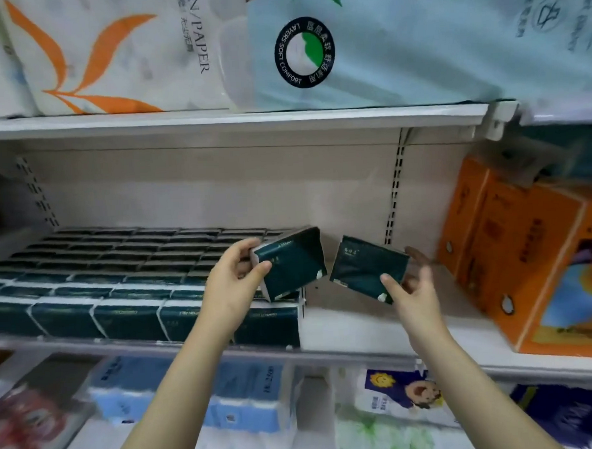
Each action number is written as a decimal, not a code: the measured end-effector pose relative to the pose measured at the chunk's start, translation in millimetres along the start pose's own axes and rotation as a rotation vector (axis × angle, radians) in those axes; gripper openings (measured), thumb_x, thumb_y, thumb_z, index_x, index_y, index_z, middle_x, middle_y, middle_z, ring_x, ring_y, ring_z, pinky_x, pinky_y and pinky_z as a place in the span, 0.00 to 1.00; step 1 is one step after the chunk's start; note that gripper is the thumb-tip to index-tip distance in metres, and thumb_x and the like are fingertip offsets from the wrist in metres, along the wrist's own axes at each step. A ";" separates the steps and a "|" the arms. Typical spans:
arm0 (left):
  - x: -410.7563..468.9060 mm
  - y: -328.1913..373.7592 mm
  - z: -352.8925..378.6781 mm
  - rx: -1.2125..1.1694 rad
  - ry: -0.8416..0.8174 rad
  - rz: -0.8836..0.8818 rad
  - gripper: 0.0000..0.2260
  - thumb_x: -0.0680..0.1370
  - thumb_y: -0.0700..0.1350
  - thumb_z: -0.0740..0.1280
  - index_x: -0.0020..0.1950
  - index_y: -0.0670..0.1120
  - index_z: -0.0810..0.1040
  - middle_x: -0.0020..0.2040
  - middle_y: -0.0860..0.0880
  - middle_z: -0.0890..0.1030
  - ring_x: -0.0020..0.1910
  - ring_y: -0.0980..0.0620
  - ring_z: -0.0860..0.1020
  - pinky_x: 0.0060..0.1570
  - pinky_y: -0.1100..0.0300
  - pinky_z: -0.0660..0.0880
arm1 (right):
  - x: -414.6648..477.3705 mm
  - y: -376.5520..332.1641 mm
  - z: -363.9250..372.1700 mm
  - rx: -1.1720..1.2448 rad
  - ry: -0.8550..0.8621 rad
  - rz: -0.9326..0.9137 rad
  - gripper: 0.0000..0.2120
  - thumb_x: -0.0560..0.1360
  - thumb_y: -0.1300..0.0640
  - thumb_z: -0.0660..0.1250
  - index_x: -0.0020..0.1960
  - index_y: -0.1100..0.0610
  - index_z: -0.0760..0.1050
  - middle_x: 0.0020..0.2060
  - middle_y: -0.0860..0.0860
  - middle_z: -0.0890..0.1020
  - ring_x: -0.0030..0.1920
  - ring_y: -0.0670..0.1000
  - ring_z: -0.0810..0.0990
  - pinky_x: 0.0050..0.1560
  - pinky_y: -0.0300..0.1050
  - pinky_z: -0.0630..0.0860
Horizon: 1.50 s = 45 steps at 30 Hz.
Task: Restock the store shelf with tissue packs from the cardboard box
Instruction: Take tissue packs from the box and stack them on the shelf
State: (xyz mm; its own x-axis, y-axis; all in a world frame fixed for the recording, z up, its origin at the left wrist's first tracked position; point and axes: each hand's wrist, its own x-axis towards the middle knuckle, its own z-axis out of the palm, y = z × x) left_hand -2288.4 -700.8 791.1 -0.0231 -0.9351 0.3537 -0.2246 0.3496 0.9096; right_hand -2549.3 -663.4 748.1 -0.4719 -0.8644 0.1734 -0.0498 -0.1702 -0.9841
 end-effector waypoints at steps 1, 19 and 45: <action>10.9 -2.8 0.7 0.019 -0.001 -0.010 0.14 0.77 0.43 0.70 0.58 0.58 0.76 0.56 0.54 0.80 0.54 0.55 0.79 0.56 0.58 0.77 | 7.3 5.6 3.6 -0.009 0.025 0.008 0.28 0.78 0.61 0.67 0.73 0.48 0.60 0.59 0.49 0.74 0.56 0.48 0.74 0.54 0.43 0.71; 57.9 -7.5 20.4 0.142 0.081 -0.041 0.18 0.78 0.37 0.66 0.67 0.51 0.74 0.60 0.48 0.77 0.53 0.51 0.76 0.37 0.74 0.73 | 82.8 35.0 -1.7 -0.074 -0.038 0.045 0.21 0.77 0.63 0.68 0.66 0.52 0.66 0.57 0.52 0.78 0.54 0.54 0.78 0.48 0.42 0.76; 136.9 -56.2 25.2 0.015 -0.018 0.038 0.15 0.78 0.38 0.67 0.63 0.49 0.75 0.57 0.49 0.79 0.51 0.55 0.79 0.40 0.71 0.75 | 140.1 80.4 61.7 -0.354 0.111 0.032 0.16 0.78 0.64 0.66 0.65 0.60 0.70 0.57 0.56 0.78 0.51 0.51 0.78 0.43 0.37 0.73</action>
State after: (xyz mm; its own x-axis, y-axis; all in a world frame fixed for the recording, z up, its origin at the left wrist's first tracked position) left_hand -2303.5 -849.9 782.9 -0.0498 -0.9221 0.3838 -0.2374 0.3842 0.8922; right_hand -2565.2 -827.4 695.6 -0.5699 -0.8068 0.1560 -0.3258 0.0476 -0.9442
